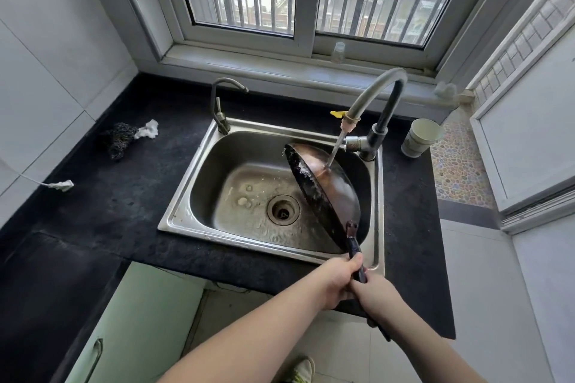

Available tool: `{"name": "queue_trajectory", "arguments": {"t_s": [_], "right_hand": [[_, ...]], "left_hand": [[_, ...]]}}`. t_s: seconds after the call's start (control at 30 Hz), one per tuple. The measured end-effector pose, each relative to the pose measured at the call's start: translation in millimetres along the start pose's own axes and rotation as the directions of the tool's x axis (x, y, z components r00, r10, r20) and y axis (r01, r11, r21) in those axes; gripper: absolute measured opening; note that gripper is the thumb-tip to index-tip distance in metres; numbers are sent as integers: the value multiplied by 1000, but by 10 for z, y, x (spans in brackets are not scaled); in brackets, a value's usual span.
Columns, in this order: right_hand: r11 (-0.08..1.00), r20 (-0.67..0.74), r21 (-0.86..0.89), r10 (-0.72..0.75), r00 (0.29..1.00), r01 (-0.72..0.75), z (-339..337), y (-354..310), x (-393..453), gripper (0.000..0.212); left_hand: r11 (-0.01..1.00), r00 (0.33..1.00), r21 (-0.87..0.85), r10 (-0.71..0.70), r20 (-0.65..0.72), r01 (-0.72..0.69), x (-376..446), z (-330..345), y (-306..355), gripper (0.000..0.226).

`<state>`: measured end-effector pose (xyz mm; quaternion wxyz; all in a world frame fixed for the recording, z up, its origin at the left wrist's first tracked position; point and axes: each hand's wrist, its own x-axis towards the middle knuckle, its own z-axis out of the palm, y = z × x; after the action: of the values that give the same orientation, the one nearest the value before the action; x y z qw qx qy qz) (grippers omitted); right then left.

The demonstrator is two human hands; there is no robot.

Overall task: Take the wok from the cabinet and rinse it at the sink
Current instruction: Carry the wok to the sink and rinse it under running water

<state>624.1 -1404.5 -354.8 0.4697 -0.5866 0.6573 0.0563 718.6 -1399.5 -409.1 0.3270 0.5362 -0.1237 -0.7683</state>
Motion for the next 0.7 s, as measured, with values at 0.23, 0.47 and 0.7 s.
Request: {"name": "queue_trajectory", "arguments": {"t_s": [0.23, 0.47, 0.7], "right_hand": [[997, -25, -58, -50, 998, 49, 173, 178, -29, 29], [990, -46, -107, -102, 994, 97, 316, 285, -43, 39], [997, -87, 2, -73, 993, 74, 449, 413, 7, 34]], "left_hand": [[1000, 1000, 16, -17, -18, 17, 20, -119, -194, 30], [997, 999, 72, -9, -30, 11, 34, -175, -344, 30], [994, 1000, 110, -11, 1, 11, 1, -175, -344, 27]]}}
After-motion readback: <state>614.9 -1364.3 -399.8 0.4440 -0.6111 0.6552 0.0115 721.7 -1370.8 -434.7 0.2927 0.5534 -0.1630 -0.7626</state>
